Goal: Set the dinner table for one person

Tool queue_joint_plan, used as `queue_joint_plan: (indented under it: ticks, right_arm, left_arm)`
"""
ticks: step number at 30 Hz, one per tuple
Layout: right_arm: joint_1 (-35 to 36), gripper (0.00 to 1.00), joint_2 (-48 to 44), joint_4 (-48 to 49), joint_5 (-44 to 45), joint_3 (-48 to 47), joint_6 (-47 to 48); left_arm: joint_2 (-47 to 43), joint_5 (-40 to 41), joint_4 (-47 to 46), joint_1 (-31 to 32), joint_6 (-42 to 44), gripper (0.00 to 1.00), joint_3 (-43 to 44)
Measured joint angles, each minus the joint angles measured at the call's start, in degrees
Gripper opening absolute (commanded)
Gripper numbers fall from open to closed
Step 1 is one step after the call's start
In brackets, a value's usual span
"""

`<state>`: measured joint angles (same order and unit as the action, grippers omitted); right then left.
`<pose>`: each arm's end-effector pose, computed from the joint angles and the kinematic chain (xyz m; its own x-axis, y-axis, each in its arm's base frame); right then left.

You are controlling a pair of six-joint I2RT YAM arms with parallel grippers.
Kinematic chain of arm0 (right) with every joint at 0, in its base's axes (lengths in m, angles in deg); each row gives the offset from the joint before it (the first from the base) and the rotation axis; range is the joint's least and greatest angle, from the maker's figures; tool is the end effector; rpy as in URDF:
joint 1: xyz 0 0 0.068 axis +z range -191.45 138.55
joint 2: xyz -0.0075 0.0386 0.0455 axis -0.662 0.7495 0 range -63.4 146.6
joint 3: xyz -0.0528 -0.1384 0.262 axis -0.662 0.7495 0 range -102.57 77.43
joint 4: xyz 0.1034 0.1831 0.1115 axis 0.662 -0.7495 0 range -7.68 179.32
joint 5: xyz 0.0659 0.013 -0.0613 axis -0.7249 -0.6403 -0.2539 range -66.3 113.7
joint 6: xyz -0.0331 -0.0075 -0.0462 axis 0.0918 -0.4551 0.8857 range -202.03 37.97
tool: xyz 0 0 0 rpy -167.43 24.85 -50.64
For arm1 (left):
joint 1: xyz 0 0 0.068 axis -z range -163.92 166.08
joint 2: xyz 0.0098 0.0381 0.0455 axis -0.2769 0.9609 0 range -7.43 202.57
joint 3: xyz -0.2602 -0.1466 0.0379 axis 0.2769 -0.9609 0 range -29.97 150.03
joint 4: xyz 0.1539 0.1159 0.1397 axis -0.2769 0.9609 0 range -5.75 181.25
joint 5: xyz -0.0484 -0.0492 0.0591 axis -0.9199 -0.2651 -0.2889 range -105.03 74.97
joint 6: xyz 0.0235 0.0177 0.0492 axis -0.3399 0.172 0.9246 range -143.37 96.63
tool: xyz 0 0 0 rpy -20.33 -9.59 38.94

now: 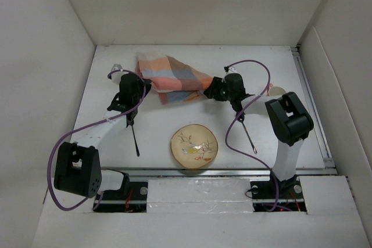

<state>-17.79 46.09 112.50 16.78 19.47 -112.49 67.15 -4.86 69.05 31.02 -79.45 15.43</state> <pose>0.3662 0.1658 0.2007 -0.6261 0.2752 -0.7296 -0.2065 0.8437 0.4955 0.2663 -0.0637 0.3138 -0.2035 -0.7910 -0.5770 -0.1445 0.6071 -0.7814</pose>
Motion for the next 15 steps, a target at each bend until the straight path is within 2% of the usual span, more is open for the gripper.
queue_joint_plan:
  ticks: [2, 5, 7, 10, 15]
  right_arm:
    - [0.31, 0.58, 1.18, 1.66, 0.48, -0.63, -0.28]
    - [0.81, 0.47, 2.05, 3.69, 1.88, -1.03, -0.61]
    - [0.96, 0.21, 2.78, 4.92, 2.54, -1.81, -0.79]
    - [1.29, 0.01, 3.37, 7.13, 3.41, -2.36, -1.29]
    - [1.55, 0.00, -0.87, 4.72, 7.98, -1.79, 0.94]
  left_arm:
    - [-0.09, 0.04, 0.00, -0.37, 0.02, 0.00, 0.00]
    - [-0.09, 0.07, 0.00, -0.57, 0.00, 0.00, 0.00]
    - [-0.09, 0.07, 0.00, -0.59, 0.00, 0.00, 0.11]
    - [-0.09, 0.20, 0.15, -0.59, 0.00, 0.00, 0.85]
    - [0.11, -0.79, 0.68, -2.45, 0.02, 0.00, 4.90]
